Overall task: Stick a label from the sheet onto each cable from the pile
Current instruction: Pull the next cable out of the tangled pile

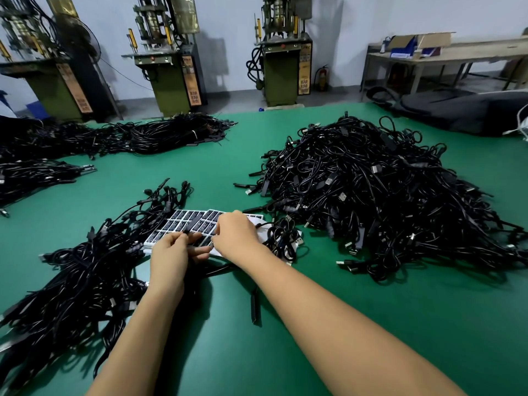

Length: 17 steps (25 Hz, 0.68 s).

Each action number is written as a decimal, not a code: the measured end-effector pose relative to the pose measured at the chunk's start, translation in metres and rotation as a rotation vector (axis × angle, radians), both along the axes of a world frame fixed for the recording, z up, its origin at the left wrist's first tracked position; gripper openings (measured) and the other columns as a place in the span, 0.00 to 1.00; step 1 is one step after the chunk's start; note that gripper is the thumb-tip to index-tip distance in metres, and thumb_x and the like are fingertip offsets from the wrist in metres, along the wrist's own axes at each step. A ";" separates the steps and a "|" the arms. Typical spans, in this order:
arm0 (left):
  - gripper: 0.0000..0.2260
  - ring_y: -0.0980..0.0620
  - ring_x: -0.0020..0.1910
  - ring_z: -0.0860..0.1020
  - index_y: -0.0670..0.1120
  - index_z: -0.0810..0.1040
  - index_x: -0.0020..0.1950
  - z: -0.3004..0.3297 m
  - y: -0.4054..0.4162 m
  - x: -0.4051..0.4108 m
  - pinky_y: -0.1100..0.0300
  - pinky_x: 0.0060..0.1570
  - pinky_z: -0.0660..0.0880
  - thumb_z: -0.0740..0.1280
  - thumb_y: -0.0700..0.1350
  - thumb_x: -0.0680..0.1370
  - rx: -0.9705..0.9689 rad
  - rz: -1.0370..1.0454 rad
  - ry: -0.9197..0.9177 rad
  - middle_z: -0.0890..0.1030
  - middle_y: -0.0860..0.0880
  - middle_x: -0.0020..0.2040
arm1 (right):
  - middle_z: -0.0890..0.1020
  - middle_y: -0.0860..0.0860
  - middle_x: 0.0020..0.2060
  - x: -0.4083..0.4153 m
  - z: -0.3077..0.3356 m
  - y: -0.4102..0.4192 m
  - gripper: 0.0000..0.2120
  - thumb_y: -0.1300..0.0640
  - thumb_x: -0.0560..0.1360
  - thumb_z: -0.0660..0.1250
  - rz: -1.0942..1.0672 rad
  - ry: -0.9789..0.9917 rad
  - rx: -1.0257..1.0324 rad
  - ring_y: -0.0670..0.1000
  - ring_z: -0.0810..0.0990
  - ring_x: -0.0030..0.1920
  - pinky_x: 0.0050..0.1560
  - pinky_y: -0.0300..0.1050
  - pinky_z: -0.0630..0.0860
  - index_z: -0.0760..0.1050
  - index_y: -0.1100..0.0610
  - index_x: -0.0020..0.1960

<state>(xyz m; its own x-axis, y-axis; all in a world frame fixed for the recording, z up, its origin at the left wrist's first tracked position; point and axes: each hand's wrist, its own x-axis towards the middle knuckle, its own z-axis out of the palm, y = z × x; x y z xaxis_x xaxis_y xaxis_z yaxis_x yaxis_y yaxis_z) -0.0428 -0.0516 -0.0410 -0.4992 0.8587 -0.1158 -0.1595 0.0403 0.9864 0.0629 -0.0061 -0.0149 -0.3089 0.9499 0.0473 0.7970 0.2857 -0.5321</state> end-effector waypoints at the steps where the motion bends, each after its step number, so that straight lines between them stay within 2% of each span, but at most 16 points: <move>1: 0.08 0.53 0.27 0.82 0.35 0.71 0.54 0.000 0.000 0.000 0.64 0.26 0.77 0.55 0.36 0.83 0.002 0.005 -0.007 0.80 0.43 0.47 | 0.77 0.59 0.55 -0.002 -0.003 -0.001 0.09 0.62 0.74 0.65 -0.037 0.023 0.007 0.60 0.76 0.57 0.54 0.46 0.72 0.79 0.59 0.53; 4: 0.07 0.52 0.29 0.82 0.36 0.72 0.52 -0.001 0.000 -0.001 0.62 0.28 0.79 0.55 0.37 0.82 0.003 0.009 0.009 0.81 0.43 0.48 | 0.79 0.57 0.54 -0.003 -0.006 -0.004 0.07 0.62 0.74 0.65 -0.075 0.057 0.024 0.58 0.75 0.58 0.54 0.45 0.72 0.80 0.59 0.50; 7: 0.09 0.51 0.29 0.82 0.37 0.73 0.47 -0.001 -0.001 0.000 0.59 0.29 0.80 0.55 0.37 0.82 -0.003 0.000 0.025 0.81 0.42 0.48 | 0.79 0.59 0.54 -0.006 -0.001 -0.009 0.03 0.64 0.74 0.65 -0.094 0.046 0.009 0.60 0.76 0.57 0.53 0.47 0.73 0.77 0.60 0.43; 9: 0.10 0.49 0.30 0.83 0.39 0.74 0.45 0.000 -0.003 0.001 0.53 0.33 0.81 0.56 0.38 0.82 -0.011 -0.004 0.017 0.82 0.42 0.47 | 0.78 0.59 0.54 -0.009 0.001 -0.013 0.05 0.65 0.74 0.63 -0.134 0.048 0.016 0.61 0.77 0.56 0.52 0.49 0.74 0.77 0.61 0.48; 11: 0.09 0.48 0.29 0.82 0.36 0.74 0.49 0.000 -0.004 0.002 0.49 0.37 0.79 0.56 0.38 0.82 -0.020 -0.011 0.006 0.82 0.40 0.48 | 0.78 0.59 0.55 -0.011 0.001 -0.016 0.08 0.66 0.75 0.62 -0.159 0.059 0.029 0.61 0.76 0.57 0.53 0.50 0.74 0.78 0.62 0.52; 14: 0.10 0.49 0.29 0.82 0.33 0.74 0.55 0.001 -0.003 0.002 0.51 0.35 0.80 0.56 0.38 0.82 -0.029 -0.006 0.029 0.81 0.40 0.50 | 0.77 0.59 0.56 -0.011 -0.001 -0.015 0.09 0.66 0.76 0.61 -0.165 0.068 0.013 0.61 0.75 0.58 0.55 0.50 0.74 0.77 0.62 0.53; 17: 0.09 0.50 0.29 0.82 0.36 0.74 0.49 0.002 -0.004 0.002 0.58 0.28 0.79 0.56 0.37 0.82 -0.013 -0.001 0.023 0.81 0.41 0.49 | 0.78 0.58 0.56 -0.012 0.003 -0.014 0.08 0.65 0.76 0.63 -0.205 0.100 -0.036 0.60 0.76 0.58 0.55 0.50 0.74 0.77 0.61 0.53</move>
<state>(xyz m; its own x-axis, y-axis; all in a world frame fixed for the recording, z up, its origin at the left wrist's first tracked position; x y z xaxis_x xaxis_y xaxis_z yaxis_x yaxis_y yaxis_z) -0.0404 -0.0560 -0.0394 -0.5010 0.8578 -0.1149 -0.1365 0.0528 0.9892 0.0513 -0.0197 -0.0121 -0.1050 0.9939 0.0331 0.7794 0.1029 -0.6180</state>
